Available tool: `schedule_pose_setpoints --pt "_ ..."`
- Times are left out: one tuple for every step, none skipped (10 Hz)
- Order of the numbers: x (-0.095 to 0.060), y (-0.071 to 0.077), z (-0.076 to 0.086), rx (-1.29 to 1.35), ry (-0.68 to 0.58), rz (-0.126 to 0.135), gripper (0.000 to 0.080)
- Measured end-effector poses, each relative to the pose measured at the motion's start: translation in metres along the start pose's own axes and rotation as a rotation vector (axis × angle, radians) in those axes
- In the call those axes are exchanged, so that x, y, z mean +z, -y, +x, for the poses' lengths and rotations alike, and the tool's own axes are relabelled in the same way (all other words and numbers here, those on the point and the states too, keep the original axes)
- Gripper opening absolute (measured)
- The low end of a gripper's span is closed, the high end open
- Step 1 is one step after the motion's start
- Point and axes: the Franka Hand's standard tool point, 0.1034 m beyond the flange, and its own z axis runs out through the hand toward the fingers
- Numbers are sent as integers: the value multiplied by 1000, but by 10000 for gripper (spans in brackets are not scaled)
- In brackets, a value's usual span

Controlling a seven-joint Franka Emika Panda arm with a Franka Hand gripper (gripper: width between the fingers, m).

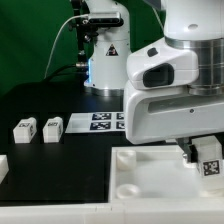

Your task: Assemble one leg

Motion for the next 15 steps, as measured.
schedule_pose_setpoints --pt "0 0 0 3 0 0 291" --pt "0 1 0 137 1 2 291" --pt "1 2 0 254 1 2 291" --pt "1 5 1 442 -8 7 291" --pt "2 7 1 628 -8 23 291" --pt "3 6 1 829 -13 47 291" --pt "3 5 -1 1049 -28 89 291" --pt "4 4 -3 1216 -39 125 291" --pt "4 5 -4 1339 -46 143 291" --pt "4 6 -4 1448 -37 140 291" --pt "3 6 -4 1552 -26 133 292" --pt "3 6 -4 1622 -23 134 292" --pt "3 6 -4 1624 -23 135 292" --pt "4 6 -4 1622 -23 134 292" --pt "4 7 -5 1588 -25 133 448"
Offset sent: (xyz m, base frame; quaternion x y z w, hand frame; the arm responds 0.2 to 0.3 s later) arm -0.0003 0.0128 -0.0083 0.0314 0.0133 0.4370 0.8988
